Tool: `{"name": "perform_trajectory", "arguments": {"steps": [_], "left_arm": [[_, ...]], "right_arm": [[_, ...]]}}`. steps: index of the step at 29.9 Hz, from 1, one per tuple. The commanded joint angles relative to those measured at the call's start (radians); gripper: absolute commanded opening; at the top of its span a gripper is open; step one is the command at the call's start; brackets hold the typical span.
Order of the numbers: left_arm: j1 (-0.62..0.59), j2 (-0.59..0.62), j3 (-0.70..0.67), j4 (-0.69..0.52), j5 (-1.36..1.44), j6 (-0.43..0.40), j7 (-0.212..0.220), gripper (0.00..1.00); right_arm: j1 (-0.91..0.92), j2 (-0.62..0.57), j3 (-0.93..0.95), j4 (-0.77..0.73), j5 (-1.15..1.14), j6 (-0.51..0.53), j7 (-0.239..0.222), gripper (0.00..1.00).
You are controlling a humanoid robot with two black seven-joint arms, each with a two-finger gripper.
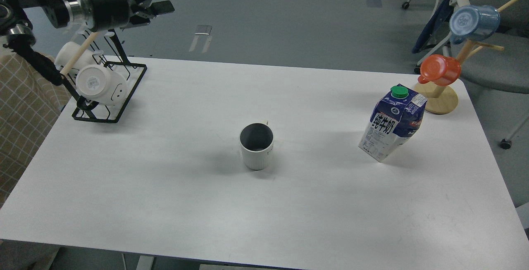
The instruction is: Place cup and milk with both arms
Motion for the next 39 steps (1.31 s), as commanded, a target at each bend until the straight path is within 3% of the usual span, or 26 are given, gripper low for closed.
{"name": "perform_trajectory", "arguments": {"steps": [1,8,14,39], "left_arm": [[0.008,-0.003,-0.001,0.003,-0.001,0.0,-0.003,0.98],[0.008,-0.019,-0.004,0.054,-0.011,0.0,-0.009,0.98],[0.01,-0.026,-0.047,0.088,-0.038,0.0,-0.003,0.98],[0.018,-0.029,-0.049,0.086,-0.035,0.0,-0.001,0.98]], "right_arm": [[-0.095,-0.001,-0.027,0.048,-0.111,-0.168,0.0,1.0],[-0.156,0.015,-0.213,0.081,-0.317,-0.508,0.0,1.0],[-0.158,0.088,-0.323,0.08,-0.453,-0.654,0.0,1.0],[-0.161,0.459,-0.282,-0.225,-0.485,-0.667,0.0,0.96]]}}
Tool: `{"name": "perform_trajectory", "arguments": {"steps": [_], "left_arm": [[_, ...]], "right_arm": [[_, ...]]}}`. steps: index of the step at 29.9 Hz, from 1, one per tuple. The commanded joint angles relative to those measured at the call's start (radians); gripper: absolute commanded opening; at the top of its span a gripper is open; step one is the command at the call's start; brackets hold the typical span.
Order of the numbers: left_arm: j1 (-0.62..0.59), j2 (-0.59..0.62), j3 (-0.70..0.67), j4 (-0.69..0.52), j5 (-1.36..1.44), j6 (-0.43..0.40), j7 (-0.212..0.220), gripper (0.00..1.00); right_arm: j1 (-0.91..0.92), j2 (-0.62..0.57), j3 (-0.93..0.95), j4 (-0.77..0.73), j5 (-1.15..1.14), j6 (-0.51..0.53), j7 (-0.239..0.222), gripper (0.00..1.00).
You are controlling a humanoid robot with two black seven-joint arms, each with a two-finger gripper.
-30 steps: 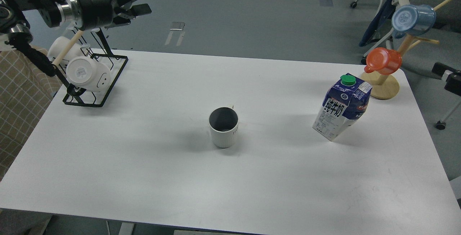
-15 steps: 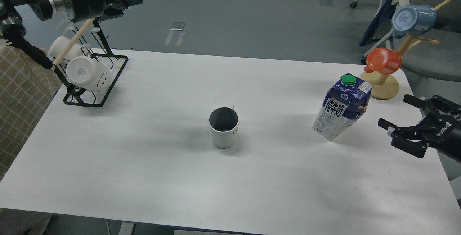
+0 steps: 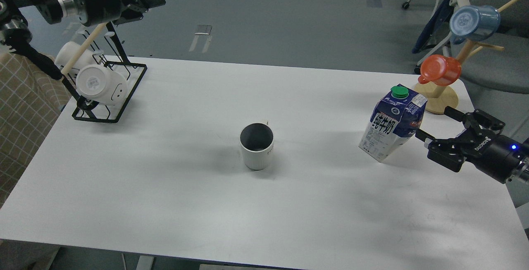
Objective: Place cup and milk with both arms
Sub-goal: 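Move the right gripper to the milk carton and grasp it, then carry the milk carton toward the white cup and set it beside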
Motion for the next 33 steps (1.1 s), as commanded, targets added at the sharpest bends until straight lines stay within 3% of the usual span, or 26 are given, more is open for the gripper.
{"name": "perform_trajectory", "arguments": {"steps": [1,15,18,19,20,26,33], "left_arm": [[0.002,-0.001,0.0,0.0,0.003,0.0,0.0,0.98],[0.002,-0.001,0.002,0.0,0.005,0.0,0.0,0.98],[0.002,-0.001,0.003,0.0,0.005,0.0,0.0,0.98],[0.003,-0.001,0.003,0.0,0.005,0.0,0.0,0.98],[0.003,-0.001,0.003,0.0,0.005,0.0,-0.002,0.98],[0.014,0.0,0.0,0.0,0.006,0.0,0.0,0.98],[0.015,0.0,0.0,-0.002,0.008,0.0,-0.002,0.98]], "right_arm": [[0.001,0.053,0.014,-0.051,0.003,0.0,0.0,0.95],[0.0,0.161,0.021,-0.103,0.006,0.0,0.0,0.79],[0.001,0.167,0.02,-0.12,0.006,0.0,0.0,0.51],[0.0,0.167,0.02,-0.123,0.004,0.0,0.0,0.3],[0.0,0.167,0.02,-0.125,0.004,0.0,0.0,0.23],[0.0,0.172,0.02,-0.132,0.006,0.0,0.0,0.08],[0.011,0.202,0.035,-0.089,0.015,0.0,0.0,0.05]]}}
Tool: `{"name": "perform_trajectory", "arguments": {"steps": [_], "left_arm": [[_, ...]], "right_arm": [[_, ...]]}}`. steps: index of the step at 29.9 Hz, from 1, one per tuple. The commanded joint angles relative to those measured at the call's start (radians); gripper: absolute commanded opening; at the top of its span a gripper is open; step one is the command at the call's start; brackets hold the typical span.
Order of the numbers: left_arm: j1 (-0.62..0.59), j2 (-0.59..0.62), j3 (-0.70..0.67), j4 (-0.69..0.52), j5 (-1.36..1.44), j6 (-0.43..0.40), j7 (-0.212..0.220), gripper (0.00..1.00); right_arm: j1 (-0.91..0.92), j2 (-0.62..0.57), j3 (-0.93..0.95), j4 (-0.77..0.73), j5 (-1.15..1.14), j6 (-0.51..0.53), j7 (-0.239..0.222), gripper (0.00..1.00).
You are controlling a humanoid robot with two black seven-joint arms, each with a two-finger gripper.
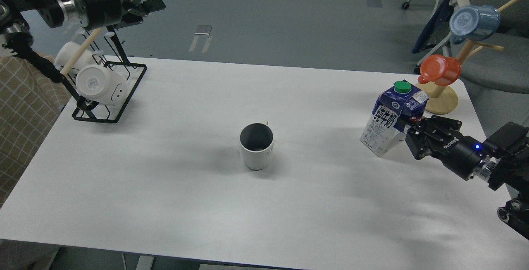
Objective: Place cup and milk with both arms
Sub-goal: 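Carry the milk carton toward the white cup and set it beside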
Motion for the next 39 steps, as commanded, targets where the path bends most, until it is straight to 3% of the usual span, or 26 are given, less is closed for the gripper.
{"name": "perform_trajectory", "arguments": {"steps": [1,10,39], "left_arm": [[0.0,0.002,-0.001,-0.002,-0.001,0.0,0.001,0.98],[0.001,0.009,0.0,-0.002,0.002,0.0,0.001,0.98],[0.037,0.017,-0.003,-0.002,0.005,0.0,-0.002,0.98]], "right_arm": [[0.002,0.003,0.037,0.043,0.005,0.0,0.0,0.05],[0.008,0.008,0.075,0.19,0.009,0.0,0.0,0.05],[0.2,0.213,-0.224,0.069,-0.004,0.022,0.0,0.09]]}}
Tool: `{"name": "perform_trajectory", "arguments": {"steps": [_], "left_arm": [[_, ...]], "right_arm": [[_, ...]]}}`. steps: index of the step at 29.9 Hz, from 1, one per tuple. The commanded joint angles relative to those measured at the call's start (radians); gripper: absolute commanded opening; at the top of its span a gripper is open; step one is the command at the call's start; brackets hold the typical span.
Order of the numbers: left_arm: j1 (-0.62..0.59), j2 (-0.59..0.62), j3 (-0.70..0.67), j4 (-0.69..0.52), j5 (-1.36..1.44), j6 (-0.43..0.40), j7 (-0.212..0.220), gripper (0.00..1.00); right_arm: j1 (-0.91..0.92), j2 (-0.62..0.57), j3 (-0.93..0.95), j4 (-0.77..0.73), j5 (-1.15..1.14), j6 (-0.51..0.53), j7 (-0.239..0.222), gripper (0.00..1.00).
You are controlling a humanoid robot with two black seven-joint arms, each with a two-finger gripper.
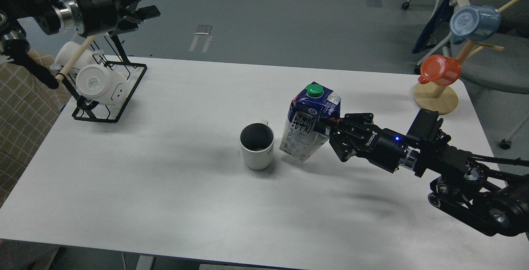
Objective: Place cup and milk with both arms
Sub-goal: 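Carry the milk carton toward the white cup and set it beside, then open the right gripper and pull back from the milk carton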
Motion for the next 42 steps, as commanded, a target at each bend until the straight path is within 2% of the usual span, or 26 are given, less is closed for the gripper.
{"name": "perform_trajectory", "arguments": {"steps": [1,3,7,10,12,13,14,16,19,27,30,37,42], "left_arm": [[0.004,0.0,-0.001,0.0,-0.001,0.0,0.0,0.98],[0.004,0.0,-0.001,0.0,-0.002,0.0,0.0,0.98],[0.009,0.0,-0.001,0.0,-0.002,0.0,0.0,0.98],[0.01,0.0,-0.001,0.0,-0.002,0.0,0.0,0.98],[0.009,0.0,-0.001,0.0,-0.002,0.0,0.0,0.98],[0.01,0.0,-0.001,0.0,-0.002,0.0,0.0,0.98],[0.01,0.0,-0.001,0.0,-0.002,0.0,0.0,0.98],[0.01,-0.001,-0.001,0.0,-0.001,0.0,0.0,0.98],[0.01,-0.001,-0.002,0.0,-0.001,0.0,0.0,0.98],[0.01,-0.001,-0.002,0.0,0.001,0.0,0.0,0.98],[0.01,-0.001,-0.002,0.0,0.001,0.0,0.0,0.98],[0.01,-0.001,-0.001,0.0,0.001,0.0,0.0,0.98],[0.01,0.002,-0.002,0.0,-0.002,0.0,0.001,0.98]], "right_arm": [[0.001,0.017,-0.005,-0.01,-0.001,0.0,0.0,0.09],[0.001,0.02,-0.005,-0.011,-0.003,-0.002,0.0,0.11],[0.001,0.021,-0.003,-0.02,-0.001,-0.002,0.0,0.21],[-0.001,0.021,-0.003,-0.023,-0.001,-0.003,0.0,0.47],[-0.002,0.021,-0.003,-0.022,-0.001,-0.005,0.0,0.6],[-0.002,0.021,-0.003,-0.022,0.001,-0.005,0.0,0.64],[-0.002,0.021,-0.003,-0.022,0.001,-0.005,0.0,0.64],[-0.001,0.021,-0.003,-0.02,0.002,-0.005,0.0,0.75],[0.001,0.017,-0.002,-0.016,0.004,-0.003,0.0,0.8],[0.001,-0.009,-0.002,0.012,0.01,-0.003,0.0,0.83],[0.001,-0.077,-0.001,0.064,0.013,0.003,0.0,0.83],[-0.011,-0.267,0.002,0.216,0.034,0.093,0.0,0.84],[0.005,-0.414,0.015,0.372,0.218,0.155,0.0,0.84]]}}
